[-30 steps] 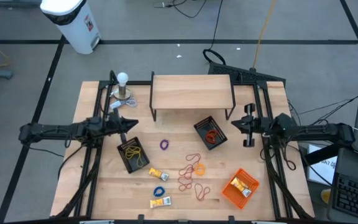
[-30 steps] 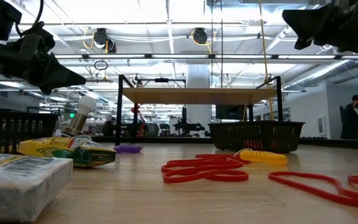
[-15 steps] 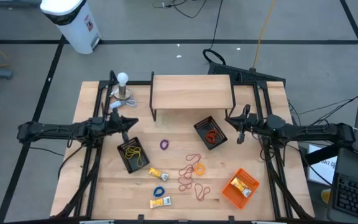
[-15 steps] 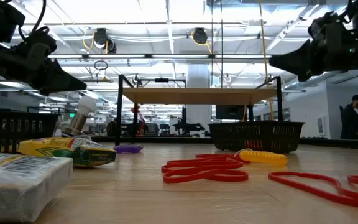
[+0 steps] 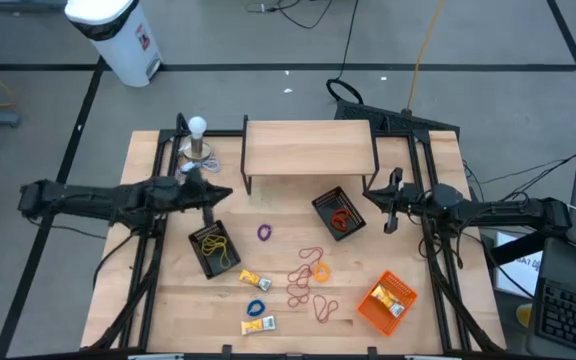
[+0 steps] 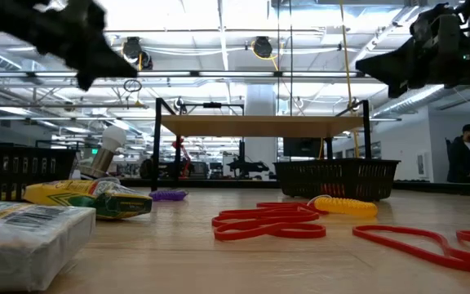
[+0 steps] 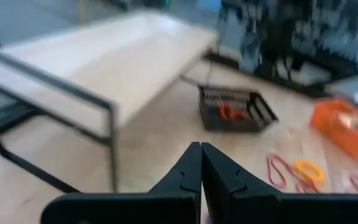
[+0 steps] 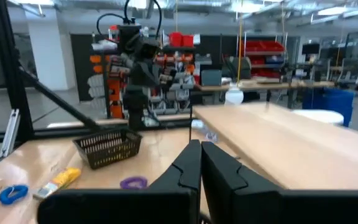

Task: Pick & Place Office Desk Supplies
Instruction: Put the red rubber band into the left black bin

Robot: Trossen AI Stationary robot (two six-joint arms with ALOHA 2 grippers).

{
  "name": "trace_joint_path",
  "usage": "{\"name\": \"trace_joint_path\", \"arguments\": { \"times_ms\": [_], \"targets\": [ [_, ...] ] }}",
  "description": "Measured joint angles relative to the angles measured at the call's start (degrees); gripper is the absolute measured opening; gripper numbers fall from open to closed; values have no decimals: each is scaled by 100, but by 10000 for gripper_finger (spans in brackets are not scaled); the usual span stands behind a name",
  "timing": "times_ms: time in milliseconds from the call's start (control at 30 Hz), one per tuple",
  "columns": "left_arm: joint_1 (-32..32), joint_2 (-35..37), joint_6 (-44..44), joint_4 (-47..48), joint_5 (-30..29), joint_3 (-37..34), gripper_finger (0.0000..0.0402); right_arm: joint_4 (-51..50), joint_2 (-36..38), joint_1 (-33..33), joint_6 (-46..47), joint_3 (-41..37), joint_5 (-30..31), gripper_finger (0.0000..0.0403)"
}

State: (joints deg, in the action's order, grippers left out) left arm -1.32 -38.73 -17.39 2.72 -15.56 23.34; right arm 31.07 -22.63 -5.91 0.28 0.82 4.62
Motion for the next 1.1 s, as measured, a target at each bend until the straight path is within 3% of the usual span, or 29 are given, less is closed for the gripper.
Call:
{"name": "trace_joint_path", "arguments": {
  "times_ms": [167, 333, 467, 600, 867, 1100],
  "targets": [
    [20, -2133, -118, 754, 601, 1579, 4, 288, 2, 0, -64, 0, 0, 2],
    [201, -4166, 312, 800, 869, 2821, 5, 335, 0, 0, -97, 0, -12, 4],
    [350, -5327, 641, 735, 1364, 3688, 19, 294, 2, 0, -13, 0, -18, 4],
    [554, -6285, 957, 758, 1720, 4445, 62, 253, 0, 0, 90, 0, -17, 4],
    [706, -7623, 1232, 1498, 1750, 5486, 172, 262, -8, 0, 275, 0, -22, 4],
    [713, -8271, 1479, 1624, 1992, 5729, 206, 266, -46, 2, 325, 0, -33, 4]
  ]
}}
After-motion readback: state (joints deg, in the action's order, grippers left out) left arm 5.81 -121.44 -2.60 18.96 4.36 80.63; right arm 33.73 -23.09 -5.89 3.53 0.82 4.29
